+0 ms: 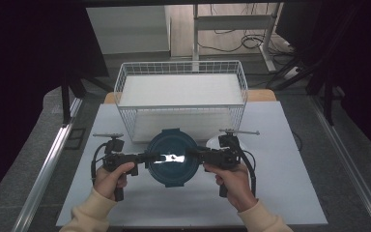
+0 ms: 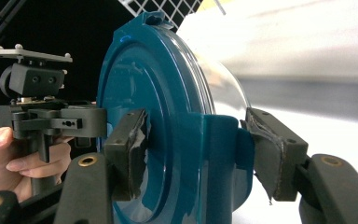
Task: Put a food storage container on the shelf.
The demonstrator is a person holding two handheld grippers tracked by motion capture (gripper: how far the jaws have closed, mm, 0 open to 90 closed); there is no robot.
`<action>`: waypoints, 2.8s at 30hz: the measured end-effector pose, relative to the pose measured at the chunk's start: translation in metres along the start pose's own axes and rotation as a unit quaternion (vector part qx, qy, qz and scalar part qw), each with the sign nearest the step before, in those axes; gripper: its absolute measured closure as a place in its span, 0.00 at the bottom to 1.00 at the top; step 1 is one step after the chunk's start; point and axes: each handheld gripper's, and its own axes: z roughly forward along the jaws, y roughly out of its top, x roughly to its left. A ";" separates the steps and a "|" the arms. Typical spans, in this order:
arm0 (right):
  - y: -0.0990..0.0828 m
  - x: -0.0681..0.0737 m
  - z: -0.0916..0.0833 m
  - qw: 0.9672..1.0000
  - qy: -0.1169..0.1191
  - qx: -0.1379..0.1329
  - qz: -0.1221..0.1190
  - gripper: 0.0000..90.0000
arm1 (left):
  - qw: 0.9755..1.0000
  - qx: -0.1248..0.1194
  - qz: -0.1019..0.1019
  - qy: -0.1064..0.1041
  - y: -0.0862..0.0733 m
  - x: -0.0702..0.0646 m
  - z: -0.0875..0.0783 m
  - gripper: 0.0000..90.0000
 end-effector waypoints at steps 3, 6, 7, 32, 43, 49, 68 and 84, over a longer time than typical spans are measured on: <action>0.012 0.002 -0.003 1.000 0.000 -0.004 -0.005 0.46 | 1.000 -0.001 -0.001 -0.005 0.009 -0.003 0.001 0.45; 0.017 0.003 -0.004 1.000 -0.001 -0.003 -0.009 0.46 | 1.000 -0.002 0.001 -0.006 0.013 -0.004 0.000 0.45; 0.022 0.003 -0.005 1.000 -0.002 -0.002 -0.012 0.46 | 1.000 -0.003 0.003 -0.006 0.018 -0.006 0.000 0.45; 0.087 0.012 -0.019 0.999 0.014 -0.021 -0.021 0.47 | 0.999 -0.015 0.035 0.004 0.085 -0.041 -0.007 0.45; 0.121 0.014 -0.027 0.999 0.018 -0.033 -0.026 0.47 | 0.999 -0.019 0.045 0.004 0.121 -0.054 -0.005 0.45; 0.141 0.013 -0.025 0.999 0.021 -0.031 -0.029 0.48 | 0.999 -0.028 0.046 0.002 0.137 -0.055 -0.005 0.45; 0.192 -0.001 -0.007 0.999 0.024 -0.021 -0.021 0.48 | 0.999 -0.031 0.024 0.002 0.187 -0.042 0.004 0.45; 0.216 -0.024 0.001 0.999 0.026 -0.020 0.005 0.48 | 1.000 -0.020 0.004 0.005 0.217 -0.035 0.023 0.45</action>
